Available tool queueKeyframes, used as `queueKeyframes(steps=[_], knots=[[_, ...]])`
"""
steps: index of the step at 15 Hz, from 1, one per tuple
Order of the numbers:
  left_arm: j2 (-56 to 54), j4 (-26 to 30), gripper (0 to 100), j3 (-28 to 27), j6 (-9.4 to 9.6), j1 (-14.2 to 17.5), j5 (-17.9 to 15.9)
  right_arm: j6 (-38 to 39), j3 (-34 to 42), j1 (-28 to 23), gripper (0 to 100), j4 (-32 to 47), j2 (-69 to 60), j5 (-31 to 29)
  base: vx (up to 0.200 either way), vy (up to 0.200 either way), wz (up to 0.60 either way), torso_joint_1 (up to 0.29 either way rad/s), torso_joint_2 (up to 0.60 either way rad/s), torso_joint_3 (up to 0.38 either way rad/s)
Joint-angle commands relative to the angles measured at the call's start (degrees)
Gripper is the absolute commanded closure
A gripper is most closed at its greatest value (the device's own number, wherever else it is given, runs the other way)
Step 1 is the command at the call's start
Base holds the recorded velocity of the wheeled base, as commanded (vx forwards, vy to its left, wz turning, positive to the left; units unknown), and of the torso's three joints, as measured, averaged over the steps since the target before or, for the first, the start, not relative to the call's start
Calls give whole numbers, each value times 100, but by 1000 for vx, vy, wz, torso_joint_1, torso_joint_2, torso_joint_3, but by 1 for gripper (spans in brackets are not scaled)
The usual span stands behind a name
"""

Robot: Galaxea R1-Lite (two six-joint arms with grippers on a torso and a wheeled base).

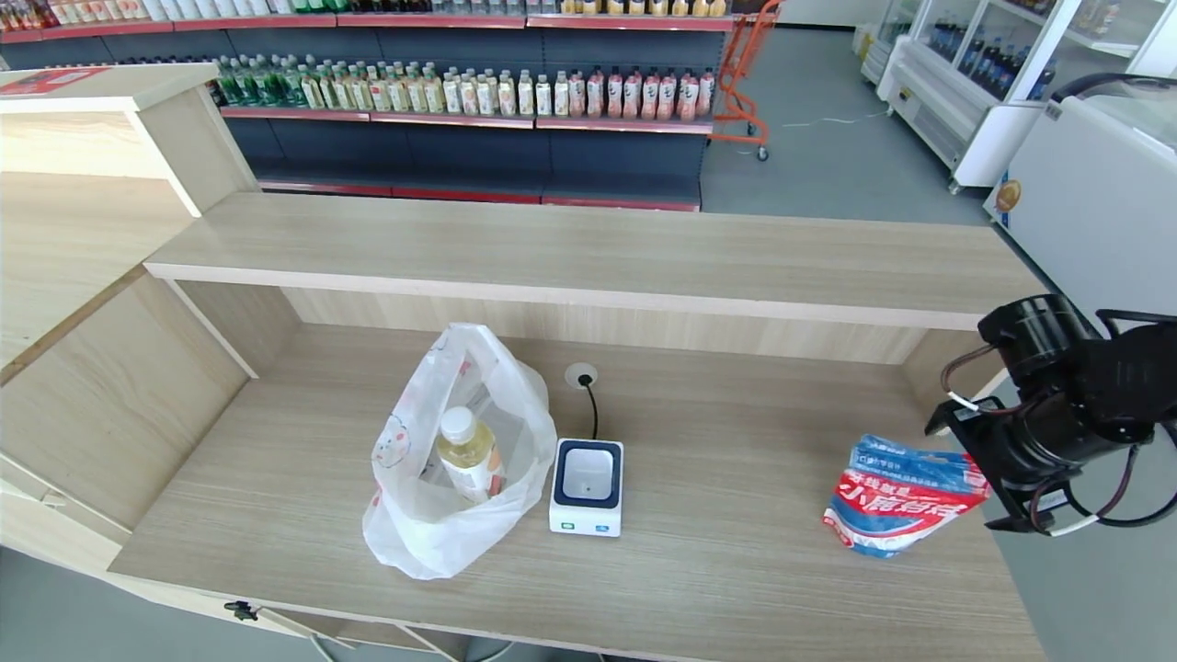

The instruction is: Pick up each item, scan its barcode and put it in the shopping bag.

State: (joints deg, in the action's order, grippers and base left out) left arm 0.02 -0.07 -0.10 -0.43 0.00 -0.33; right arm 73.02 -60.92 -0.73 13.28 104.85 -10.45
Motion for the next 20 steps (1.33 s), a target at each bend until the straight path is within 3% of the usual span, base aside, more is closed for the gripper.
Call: queueKeyframes(steps=[1, 7, 11, 12, 16, 20], knots=[[-2, -1, 0, 1, -1, 0, -2, 2, -447, 82, 0, 8, 686, -28, 0, 0, 0, 0, 0, 0], [-2, -1, 0, 1, -1, 0, -2, -341, -509, 451, 0, -185, 1635, -502, 0, 0, 0, 0, 0, 0], [-2, -1, 0, 1, -1, 0, -2, -895, -544, 495, 0, -958, 1943, -722, 0, 0, 0, 0, 0, 0], [-2, -1, 0, 1, -1, 0, -2, -1150, -562, 495, 100, -976, 1987, -739, 0, 0, 0, 0, 0, 0], [-2, -1, 0, 1, -1, 0, -2, -1862, -474, 609, 100, -976, 2145, -1153, 0, 0, 0, 0, 0, 0], [-2, -1, 0, 1, -1, 0, -2, -2468, -483, 785, 100, -1064, 1776, -1144, 0, 0, 0, 0, 0, 0]])
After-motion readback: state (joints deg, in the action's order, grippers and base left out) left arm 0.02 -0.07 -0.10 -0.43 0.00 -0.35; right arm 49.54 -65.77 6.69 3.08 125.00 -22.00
